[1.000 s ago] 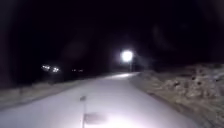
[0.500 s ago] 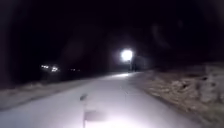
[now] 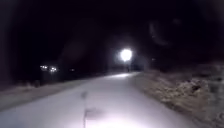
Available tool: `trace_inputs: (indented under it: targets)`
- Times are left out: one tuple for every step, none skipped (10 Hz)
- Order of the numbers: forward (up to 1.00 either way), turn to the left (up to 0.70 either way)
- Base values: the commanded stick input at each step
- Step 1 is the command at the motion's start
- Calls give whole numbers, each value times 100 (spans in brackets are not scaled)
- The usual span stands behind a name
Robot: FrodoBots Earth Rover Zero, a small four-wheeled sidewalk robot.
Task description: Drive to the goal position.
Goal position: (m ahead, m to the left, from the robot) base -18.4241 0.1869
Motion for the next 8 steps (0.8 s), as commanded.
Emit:
trace_inputs:
  targets:
    - [100, 0]
    - [100, 0]
    - [100, 0]
    - [100, 0]
    - [100, 0]
    - [100, 0]
    - [100, 0]
    - [100, 0]
